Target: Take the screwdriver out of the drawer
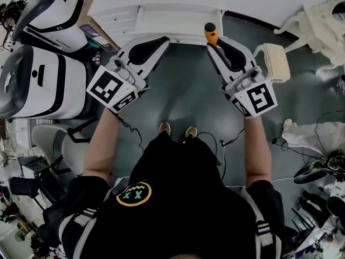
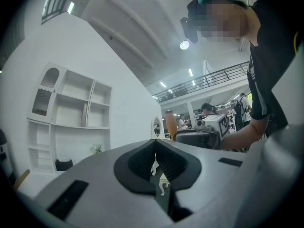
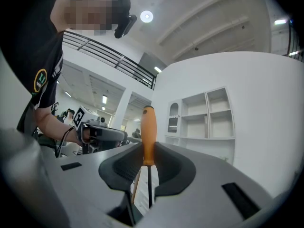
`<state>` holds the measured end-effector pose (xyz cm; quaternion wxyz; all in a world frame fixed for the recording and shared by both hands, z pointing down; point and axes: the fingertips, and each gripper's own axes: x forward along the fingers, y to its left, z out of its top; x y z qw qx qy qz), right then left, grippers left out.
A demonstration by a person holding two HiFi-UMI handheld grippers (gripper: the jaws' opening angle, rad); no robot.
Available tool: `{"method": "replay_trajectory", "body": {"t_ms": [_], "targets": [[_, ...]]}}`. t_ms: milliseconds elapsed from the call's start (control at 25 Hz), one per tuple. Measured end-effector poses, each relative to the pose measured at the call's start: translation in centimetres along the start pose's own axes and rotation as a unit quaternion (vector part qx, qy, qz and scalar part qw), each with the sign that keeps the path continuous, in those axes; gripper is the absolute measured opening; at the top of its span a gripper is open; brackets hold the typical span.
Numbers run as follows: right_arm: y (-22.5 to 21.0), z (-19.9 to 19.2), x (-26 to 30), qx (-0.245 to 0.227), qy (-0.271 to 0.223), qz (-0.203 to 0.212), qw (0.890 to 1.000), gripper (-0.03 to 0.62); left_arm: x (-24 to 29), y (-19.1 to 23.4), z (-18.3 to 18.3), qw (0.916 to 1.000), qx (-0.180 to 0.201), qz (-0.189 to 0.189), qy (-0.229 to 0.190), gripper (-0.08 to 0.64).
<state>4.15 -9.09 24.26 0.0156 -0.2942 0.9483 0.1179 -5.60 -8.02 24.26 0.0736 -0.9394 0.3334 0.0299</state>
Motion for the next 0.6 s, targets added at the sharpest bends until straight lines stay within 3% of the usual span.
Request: {"method": "replay_trajectory", "body": {"t_ms": [600], "targets": [[0.52, 0.40, 0.66, -0.010, 0.002, 0.006, 1.000, 0.098, -0.44, 0.38, 0.31, 1.0000, 0.000, 0.002, 0.000, 0.020]]}}
